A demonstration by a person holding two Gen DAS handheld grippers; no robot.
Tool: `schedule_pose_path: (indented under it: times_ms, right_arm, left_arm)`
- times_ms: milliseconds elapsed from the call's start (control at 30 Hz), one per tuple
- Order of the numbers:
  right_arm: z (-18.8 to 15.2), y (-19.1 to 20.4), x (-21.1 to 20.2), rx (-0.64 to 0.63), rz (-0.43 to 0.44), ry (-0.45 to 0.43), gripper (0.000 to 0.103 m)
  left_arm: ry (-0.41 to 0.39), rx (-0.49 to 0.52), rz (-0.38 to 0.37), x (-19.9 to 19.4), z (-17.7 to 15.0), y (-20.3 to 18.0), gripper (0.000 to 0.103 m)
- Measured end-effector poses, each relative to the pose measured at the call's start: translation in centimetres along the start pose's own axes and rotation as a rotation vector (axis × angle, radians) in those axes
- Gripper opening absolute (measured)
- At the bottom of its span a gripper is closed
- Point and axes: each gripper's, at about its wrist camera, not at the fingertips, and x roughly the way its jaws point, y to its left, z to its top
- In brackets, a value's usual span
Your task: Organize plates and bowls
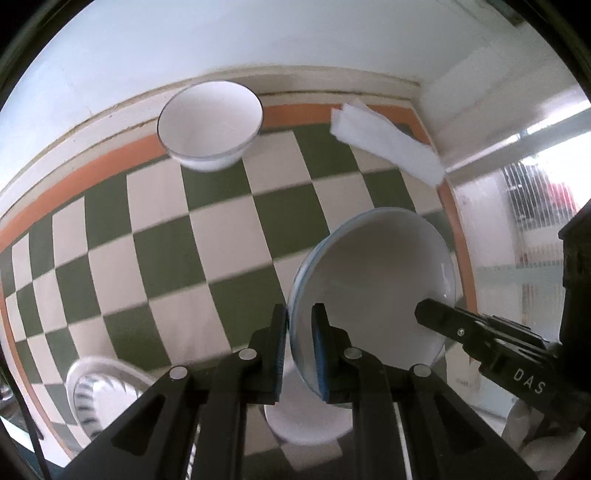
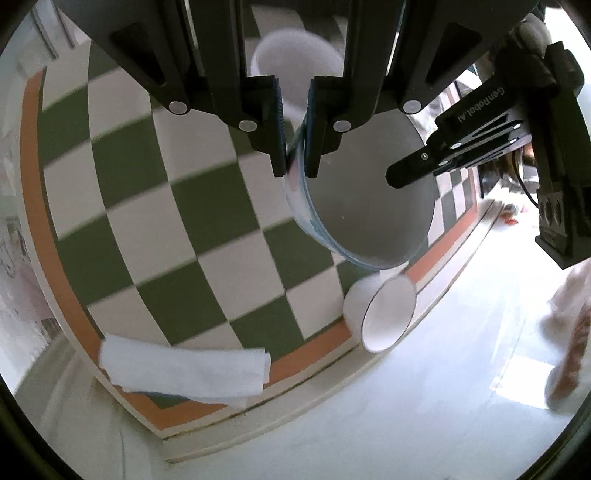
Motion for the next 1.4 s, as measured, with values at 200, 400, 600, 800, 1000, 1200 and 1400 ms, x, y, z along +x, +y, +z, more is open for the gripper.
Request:
schedule_pose_path:
  times_ms: [200,400,600,800,1000,1200,1400]
  right_arm:
    - [-4.9,-1.2,-1.1,0.024,0.011,0.036,0.011]
    - [-8.4,-2.0,1.1,0.027,0.005,0.107,0.011]
    - [-9.7,-2.3,3.0,0.007,-0.016,0.139,0.011]
    - [-10.3,-3.0,4.9,0.011,-0.022,0.177,0.011]
    - [-9.5,-2.6,5.7,-0.011,-0.045,0.194,0.012]
    - [-8.5,-2.3,5.7,-0.038,-0.064,0.222,0.015]
    - [-6.8,-2.7,4.3,-0.029,-0.026,0.248,0.015]
  left_arm:
    - [0.051,0.01,-0.005,0.5,-3.8,-0.1,0.012]
    - [0.119,-0.001,0.022,2.7,-6.9,0.6,0.012]
    - [0.15,-0.005,0.054,4.2,-8.2,0.7,0.012]
    - [0.161,0.012,0.094,5.3,-8.6,0.5,0.012]
    - [0.188,0.01,0.114,6.2,-8.6,0.6,0.012]
    - [0.214,-0.008,0.103,6.4,-8.8,0.7,0.012]
    - [0.139,-0.044,0.099,2.8,-6.9,1.3,0.013]
